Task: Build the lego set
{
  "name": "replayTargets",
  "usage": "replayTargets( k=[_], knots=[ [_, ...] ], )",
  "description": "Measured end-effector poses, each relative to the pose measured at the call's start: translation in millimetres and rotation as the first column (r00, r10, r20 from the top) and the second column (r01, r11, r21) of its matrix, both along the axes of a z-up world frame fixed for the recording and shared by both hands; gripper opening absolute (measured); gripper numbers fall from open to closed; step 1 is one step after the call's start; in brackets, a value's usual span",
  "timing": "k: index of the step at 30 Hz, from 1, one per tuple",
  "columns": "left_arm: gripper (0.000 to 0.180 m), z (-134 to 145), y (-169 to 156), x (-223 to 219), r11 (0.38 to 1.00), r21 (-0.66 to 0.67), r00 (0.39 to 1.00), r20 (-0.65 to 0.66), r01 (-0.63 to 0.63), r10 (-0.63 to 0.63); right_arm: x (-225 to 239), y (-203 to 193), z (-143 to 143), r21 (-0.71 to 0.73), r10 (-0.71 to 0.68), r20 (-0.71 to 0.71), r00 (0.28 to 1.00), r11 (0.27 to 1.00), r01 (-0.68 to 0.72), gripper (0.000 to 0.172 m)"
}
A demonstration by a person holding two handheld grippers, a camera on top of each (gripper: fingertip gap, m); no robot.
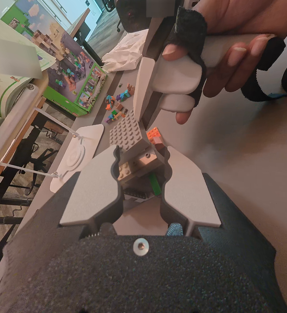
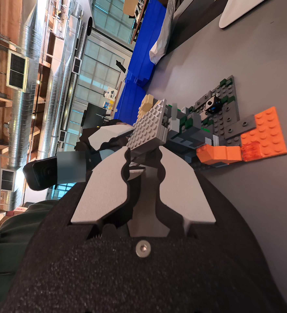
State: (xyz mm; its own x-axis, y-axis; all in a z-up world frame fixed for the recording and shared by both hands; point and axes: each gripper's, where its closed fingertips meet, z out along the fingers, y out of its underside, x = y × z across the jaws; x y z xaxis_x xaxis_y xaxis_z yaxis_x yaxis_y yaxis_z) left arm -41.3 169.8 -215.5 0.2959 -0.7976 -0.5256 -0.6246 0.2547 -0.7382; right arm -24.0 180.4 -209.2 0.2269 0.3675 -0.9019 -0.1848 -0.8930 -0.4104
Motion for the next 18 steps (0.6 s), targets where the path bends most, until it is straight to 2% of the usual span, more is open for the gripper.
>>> replayTargets(
  k=[18],
  knots=[
    [0.05,0.2,-0.1,-2.4,1.0,0.002,1.0,0.005,-0.001,0.001,-5.9,0.4,-0.5,-0.012,0.02,-0.018,1.0,1.0,-0.02,0.027]
  ],
)
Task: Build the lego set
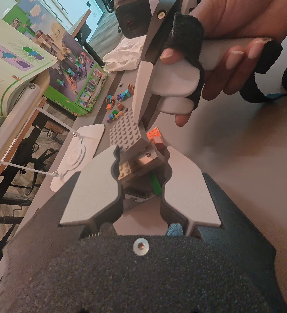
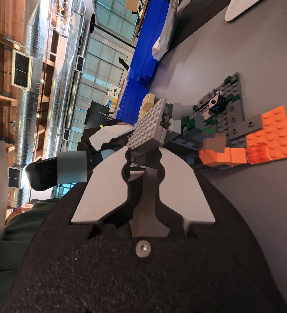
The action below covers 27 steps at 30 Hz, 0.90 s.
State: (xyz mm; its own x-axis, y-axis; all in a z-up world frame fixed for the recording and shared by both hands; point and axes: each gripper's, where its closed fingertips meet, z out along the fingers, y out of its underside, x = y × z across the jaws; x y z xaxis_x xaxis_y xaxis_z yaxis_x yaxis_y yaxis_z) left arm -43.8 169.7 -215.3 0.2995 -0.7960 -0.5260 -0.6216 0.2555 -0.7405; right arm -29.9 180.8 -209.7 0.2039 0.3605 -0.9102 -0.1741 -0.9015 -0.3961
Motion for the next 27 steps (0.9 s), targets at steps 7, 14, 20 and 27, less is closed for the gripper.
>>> replayTargets(
  k=[7,14,20,27],
  knots=[
    [0.051,-0.8,2.7,-3.5,1.0,-0.01,1.0,0.005,-0.013,0.013,1.2,1.3,9.5,0.012,0.002,-0.038,0.999,1.0,-0.001,0.0],
    [0.052,-1.0,2.9,-3.6,1.0,-0.015,1.0,0.008,-0.012,0.012,0.7,1.8,10.9,0.002,0.003,-0.056,0.998,1.0,-0.003,0.0],
    [0.051,-0.6,2.3,-2.2,1.0,-0.006,1.0,0.007,-0.006,0.006,1.4,-1.2,10.5,-0.021,0.015,-0.093,0.996,1.0,-0.017,0.018],
    [0.051,-0.4,1.8,-1.9,1.0,-0.001,1.0,0.003,-0.007,0.007,2.2,0.1,7.8,-0.039,0.0,-0.112,0.994,0.999,-0.005,0.019]
  ],
)
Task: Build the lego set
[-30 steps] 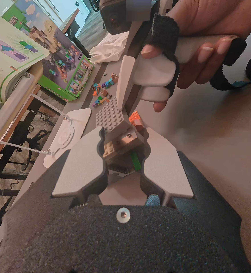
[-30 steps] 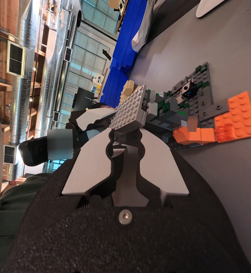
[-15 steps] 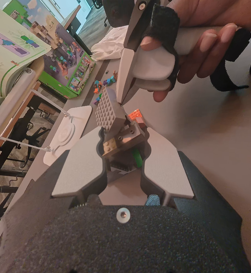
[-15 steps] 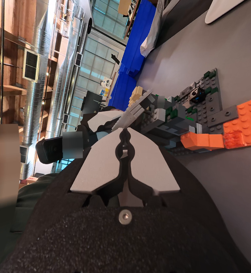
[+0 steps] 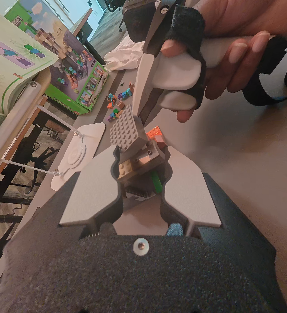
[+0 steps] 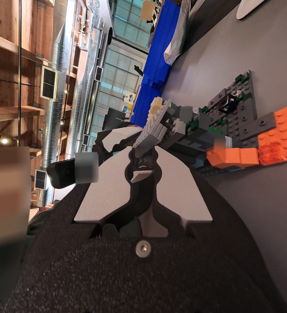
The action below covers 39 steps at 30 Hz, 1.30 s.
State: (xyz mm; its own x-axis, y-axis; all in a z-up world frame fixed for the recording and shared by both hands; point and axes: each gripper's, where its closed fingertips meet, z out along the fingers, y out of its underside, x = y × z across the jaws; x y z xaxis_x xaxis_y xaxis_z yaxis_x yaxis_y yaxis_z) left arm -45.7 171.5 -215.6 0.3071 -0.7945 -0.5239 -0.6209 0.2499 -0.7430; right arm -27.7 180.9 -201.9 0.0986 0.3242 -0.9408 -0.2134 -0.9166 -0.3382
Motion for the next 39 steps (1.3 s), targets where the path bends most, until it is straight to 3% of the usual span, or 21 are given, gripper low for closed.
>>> replayTargets(
  k=[17,26,34,39],
  knots=[
    [0.05,0.4,-1.2,-2.2,1.0,0.023,1.0,-0.012,0.011,-0.011,-0.6,6.9,2.4,-0.012,-0.009,0.032,0.999,1.0,0.01,0.018],
    [0.049,7.3,-3.9,-1.6,0.999,0.042,1.0,0.018,0.017,-0.018,3.2,4.8,15.4,0.024,-0.033,-0.047,0.998,0.999,0.034,0.014],
    [0.049,26.7,-4.6,-2.6,1.0,0.008,0.988,0.155,0.008,-0.009,15.8,5.4,23.1,0.048,-0.092,-0.12,0.989,0.994,0.098,0.014],
    [0.052,30.6,-0.6,-5.4,0.996,-0.086,0.97,0.242,-0.007,0.028,23.9,7.6,29.8,0.083,-0.133,-0.148,0.98,0.986,0.146,0.014]
  ],
)
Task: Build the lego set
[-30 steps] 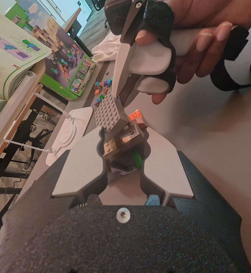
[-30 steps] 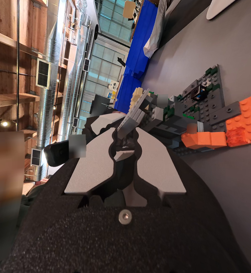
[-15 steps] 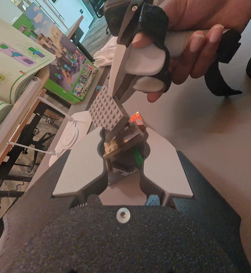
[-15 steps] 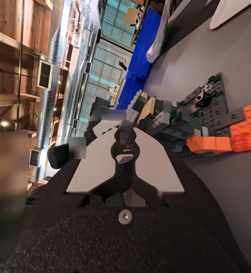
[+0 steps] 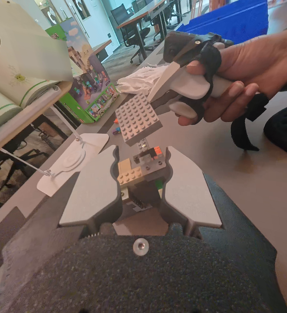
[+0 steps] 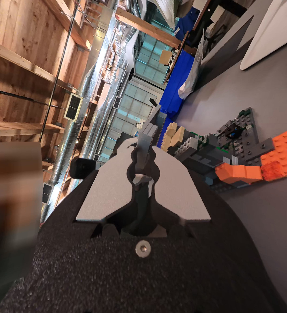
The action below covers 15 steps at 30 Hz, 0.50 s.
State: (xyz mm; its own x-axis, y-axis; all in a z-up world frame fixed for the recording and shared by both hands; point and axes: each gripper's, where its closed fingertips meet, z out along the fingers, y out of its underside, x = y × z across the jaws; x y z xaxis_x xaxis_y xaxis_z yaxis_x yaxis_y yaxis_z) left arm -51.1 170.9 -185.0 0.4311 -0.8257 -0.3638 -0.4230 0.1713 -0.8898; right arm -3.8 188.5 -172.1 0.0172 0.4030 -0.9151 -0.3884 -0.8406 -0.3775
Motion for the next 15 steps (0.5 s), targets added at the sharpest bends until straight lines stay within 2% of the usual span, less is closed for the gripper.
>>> replayTargets(
  k=[4,10,15],
  knots=[
    [0.053,2.2,0.6,-1.0,0.999,-0.043,0.999,0.047,0.004,-0.002,4.7,-1.0,5.5,0.024,-0.004,-0.034,0.999,1.0,0.005,0.014],
    [0.053,-0.8,0.3,-0.2,0.998,-0.058,0.999,0.046,0.004,-0.001,12.9,0.0,13.6,0.054,-0.017,-0.07,0.997,0.998,0.021,0.014],
    [0.053,1.6,-3.0,1.6,0.998,-0.062,0.998,0.061,0.03,-0.026,9.6,-8.8,24.2,0.099,0.111,-0.064,0.992,0.99,-0.104,0.014]
  ],
)
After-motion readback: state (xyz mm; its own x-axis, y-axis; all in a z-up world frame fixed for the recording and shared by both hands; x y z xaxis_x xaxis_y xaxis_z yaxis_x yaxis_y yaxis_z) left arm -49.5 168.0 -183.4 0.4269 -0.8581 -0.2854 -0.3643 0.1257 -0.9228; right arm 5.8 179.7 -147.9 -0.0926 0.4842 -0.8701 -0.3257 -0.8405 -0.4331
